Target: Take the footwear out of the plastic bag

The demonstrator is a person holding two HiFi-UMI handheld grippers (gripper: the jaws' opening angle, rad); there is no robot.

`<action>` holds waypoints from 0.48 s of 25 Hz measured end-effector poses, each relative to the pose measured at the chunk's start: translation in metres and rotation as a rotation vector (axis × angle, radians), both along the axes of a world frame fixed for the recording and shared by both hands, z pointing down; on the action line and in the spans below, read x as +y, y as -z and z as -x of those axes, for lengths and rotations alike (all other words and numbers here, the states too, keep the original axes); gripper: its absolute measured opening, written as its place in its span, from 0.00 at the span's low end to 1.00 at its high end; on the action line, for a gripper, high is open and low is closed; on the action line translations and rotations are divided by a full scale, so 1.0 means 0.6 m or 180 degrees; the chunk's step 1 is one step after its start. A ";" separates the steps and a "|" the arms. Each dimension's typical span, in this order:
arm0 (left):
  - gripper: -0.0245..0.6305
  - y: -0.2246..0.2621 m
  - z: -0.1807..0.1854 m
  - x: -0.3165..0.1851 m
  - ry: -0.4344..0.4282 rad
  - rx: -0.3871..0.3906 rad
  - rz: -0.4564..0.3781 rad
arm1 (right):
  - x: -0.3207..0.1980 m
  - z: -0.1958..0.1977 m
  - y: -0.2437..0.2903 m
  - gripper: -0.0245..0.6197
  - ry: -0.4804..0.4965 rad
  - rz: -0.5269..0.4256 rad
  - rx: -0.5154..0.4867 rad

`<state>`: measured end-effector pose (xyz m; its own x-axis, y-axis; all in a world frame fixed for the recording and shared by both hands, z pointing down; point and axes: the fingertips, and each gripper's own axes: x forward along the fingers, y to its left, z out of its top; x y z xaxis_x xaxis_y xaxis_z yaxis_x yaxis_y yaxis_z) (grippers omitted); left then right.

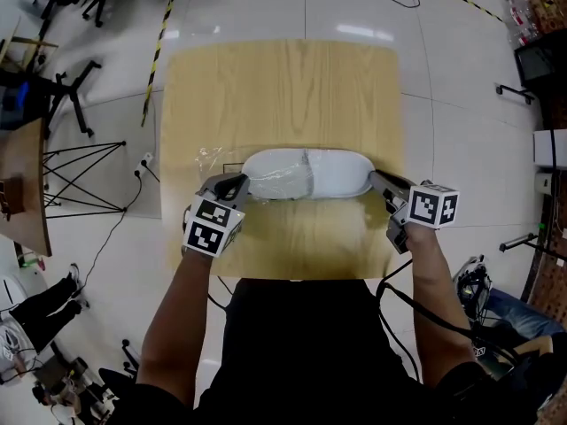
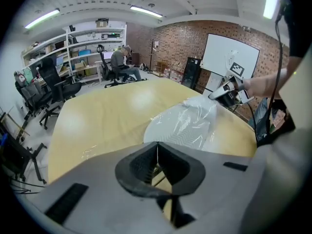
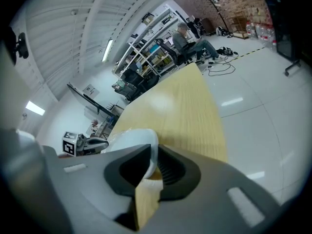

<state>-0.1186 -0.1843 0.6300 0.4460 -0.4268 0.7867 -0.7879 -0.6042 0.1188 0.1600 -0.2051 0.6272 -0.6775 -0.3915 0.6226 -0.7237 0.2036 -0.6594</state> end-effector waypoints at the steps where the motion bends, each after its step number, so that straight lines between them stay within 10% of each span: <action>1: 0.08 0.009 -0.003 -0.003 0.0023 0.0027 -0.0045 | 0.000 0.000 0.000 0.11 0.0000 -0.0004 0.0010; 3: 0.25 0.035 -0.013 -0.006 0.0025 0.0070 -0.0166 | 0.002 0.000 -0.001 0.11 -0.0018 -0.0002 0.0036; 12: 0.26 -0.007 -0.114 0.044 -0.0822 -0.0261 -0.0049 | 0.073 0.047 -0.010 0.11 0.0362 0.0187 0.0143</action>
